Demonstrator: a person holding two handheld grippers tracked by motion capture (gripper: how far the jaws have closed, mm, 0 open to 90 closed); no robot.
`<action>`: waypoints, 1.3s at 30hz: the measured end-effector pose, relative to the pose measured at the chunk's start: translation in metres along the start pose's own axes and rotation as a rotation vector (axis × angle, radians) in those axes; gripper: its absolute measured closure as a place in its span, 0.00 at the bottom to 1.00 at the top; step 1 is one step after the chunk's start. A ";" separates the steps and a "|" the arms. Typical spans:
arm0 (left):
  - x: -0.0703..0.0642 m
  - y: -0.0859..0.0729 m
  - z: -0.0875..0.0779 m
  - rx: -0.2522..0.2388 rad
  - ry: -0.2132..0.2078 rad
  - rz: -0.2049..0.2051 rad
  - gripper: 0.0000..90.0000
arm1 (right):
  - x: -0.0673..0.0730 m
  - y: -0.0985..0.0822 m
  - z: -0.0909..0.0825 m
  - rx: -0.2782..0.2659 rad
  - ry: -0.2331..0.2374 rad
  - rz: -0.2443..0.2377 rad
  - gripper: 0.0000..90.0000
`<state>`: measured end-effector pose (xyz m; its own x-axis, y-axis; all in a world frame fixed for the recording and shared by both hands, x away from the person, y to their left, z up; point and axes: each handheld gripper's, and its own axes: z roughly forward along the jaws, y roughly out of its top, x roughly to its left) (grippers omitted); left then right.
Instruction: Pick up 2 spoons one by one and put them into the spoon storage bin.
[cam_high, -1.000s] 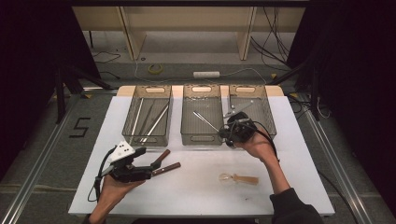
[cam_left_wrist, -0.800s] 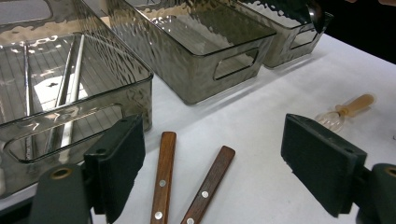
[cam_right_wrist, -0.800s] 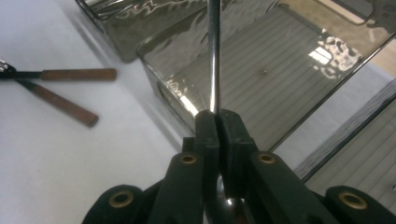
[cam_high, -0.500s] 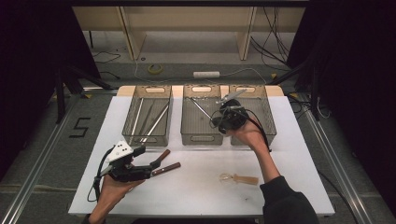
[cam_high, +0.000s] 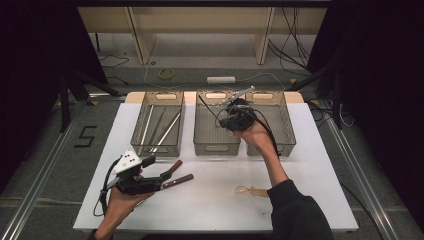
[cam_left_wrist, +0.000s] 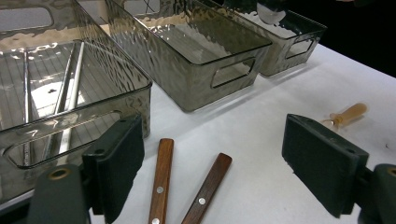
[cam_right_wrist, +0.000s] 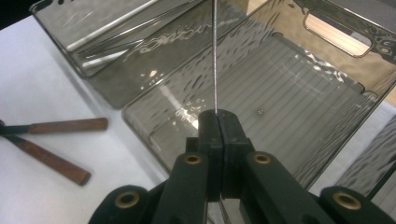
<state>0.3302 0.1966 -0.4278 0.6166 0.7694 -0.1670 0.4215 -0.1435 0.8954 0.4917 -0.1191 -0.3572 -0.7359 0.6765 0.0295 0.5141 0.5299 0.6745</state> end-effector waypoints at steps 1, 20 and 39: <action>0.000 0.000 0.000 -0.001 0.000 0.000 0.23 | -0.001 0.001 0.002 0.002 -0.004 0.002 1.00; 0.000 0.000 -0.001 -0.006 0.005 0.003 0.23 | -0.012 0.008 0.030 0.008 -0.035 0.141 1.00; 0.000 0.000 -0.002 -0.008 0.004 0.003 0.23 | -0.010 0.004 0.054 0.043 -0.062 0.198 1.00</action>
<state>0.3291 0.1976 -0.4273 0.6155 0.7712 -0.1626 0.4144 -0.1411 0.8991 0.5245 -0.0960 -0.3950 -0.5905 0.7991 0.1124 0.6655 0.4035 0.6279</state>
